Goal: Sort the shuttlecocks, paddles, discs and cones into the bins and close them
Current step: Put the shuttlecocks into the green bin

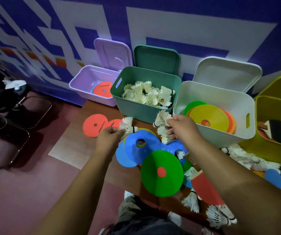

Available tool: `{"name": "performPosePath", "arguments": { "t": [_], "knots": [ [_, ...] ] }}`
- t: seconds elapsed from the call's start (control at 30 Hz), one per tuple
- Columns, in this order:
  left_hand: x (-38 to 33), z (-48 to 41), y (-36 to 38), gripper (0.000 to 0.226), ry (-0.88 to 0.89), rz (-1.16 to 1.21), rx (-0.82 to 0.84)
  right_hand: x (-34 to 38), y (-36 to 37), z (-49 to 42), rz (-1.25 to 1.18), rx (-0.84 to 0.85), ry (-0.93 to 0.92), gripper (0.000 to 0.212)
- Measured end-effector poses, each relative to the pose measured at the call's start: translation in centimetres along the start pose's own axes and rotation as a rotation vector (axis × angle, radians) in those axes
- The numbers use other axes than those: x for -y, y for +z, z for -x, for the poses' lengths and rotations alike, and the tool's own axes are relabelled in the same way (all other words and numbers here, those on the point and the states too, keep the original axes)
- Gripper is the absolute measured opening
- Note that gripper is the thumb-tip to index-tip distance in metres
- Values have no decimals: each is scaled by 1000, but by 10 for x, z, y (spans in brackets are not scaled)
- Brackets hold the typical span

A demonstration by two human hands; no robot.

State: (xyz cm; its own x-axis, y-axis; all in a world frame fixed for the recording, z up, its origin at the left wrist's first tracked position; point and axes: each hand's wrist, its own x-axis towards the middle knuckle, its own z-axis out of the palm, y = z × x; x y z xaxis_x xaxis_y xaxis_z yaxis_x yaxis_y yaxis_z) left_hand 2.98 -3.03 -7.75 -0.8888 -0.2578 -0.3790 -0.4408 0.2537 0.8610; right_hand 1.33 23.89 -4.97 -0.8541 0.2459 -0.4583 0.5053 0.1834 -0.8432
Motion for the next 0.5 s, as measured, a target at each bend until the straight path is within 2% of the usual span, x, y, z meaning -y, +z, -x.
{"name": "performPosePath", "arguments": {
  "t": [0.27, 0.33, 0.4, 0.47, 0.5],
  "knots": [
    [-47, -36, -14, 25, 77, 42, 19, 72, -2, -29, -206, -80, -20, 13],
    [-58, -44, -17, 23, 94, 59, 17, 89, 4, -35, -291, -47, -30, 10],
    [-67, -51, -21, 24, 102, 69, 16, 101, 13, -43, -362, 47, 0, 22],
    [-73, -62, -23, 27, 113, 92, 17, 105, 25, -49, -265, 103, 71, 35],
    [-75, -67, -25, 28, 118, 96, 17, 104, 30, -52, -194, 101, 87, 35]
  ]
}}
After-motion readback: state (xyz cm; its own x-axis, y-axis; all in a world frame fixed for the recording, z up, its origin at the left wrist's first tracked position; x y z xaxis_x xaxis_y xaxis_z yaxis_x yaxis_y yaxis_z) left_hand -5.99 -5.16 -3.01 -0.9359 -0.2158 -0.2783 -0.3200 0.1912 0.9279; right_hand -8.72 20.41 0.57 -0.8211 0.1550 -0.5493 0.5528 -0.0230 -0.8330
